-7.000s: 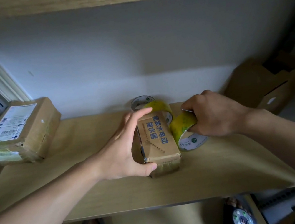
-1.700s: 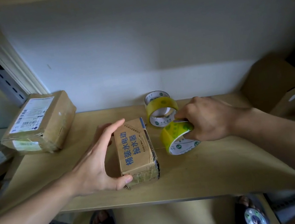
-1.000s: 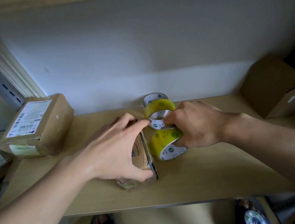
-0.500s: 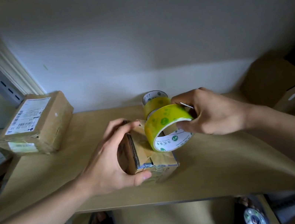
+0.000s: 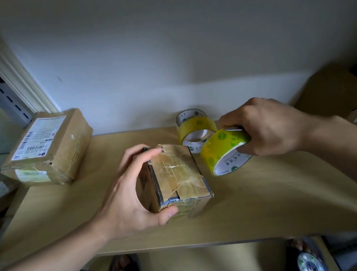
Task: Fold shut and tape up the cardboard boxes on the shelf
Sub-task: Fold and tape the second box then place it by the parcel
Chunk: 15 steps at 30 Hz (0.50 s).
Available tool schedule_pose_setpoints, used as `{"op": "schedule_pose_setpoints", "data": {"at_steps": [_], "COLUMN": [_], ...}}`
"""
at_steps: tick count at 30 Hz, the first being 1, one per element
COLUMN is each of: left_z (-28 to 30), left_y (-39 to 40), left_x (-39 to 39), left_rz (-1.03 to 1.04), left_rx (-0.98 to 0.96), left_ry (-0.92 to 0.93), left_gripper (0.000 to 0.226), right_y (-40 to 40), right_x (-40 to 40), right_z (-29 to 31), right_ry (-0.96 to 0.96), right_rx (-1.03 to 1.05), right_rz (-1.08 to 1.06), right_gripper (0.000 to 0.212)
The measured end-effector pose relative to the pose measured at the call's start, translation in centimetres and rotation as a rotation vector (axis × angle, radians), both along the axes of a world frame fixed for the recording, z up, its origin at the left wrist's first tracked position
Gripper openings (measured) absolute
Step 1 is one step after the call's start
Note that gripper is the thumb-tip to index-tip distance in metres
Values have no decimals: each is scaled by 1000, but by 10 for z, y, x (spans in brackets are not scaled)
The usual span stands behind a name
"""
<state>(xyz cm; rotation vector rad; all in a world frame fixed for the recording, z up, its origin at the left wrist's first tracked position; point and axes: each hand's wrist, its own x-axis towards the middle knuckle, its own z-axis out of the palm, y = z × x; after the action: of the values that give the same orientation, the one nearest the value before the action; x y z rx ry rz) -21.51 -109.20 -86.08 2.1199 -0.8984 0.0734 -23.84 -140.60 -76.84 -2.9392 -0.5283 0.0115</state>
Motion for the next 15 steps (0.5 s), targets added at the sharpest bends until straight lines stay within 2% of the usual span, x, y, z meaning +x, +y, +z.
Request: {"op": "schedule_pose_setpoints", "data": {"at_steps": [8, 10, 15], "left_z": [-6, -8, -14], "left_y": [-3, 0, 11], "left_x": [-4, -4, -2], "left_rz": [9, -2, -4], "left_rx": [-29, -25, 12], "left_ry": [31, 49, 168], "left_gripper": [99, 101, 111], "right_y": [10, 13, 17], "right_x": [6, 7, 5], "right_z": [-16, -20, -23], "right_ry": [52, 53, -8], "right_rx": [-207, -174, 22], "right_rz": [68, 51, 7], "right_gripper": [23, 19, 31]}}
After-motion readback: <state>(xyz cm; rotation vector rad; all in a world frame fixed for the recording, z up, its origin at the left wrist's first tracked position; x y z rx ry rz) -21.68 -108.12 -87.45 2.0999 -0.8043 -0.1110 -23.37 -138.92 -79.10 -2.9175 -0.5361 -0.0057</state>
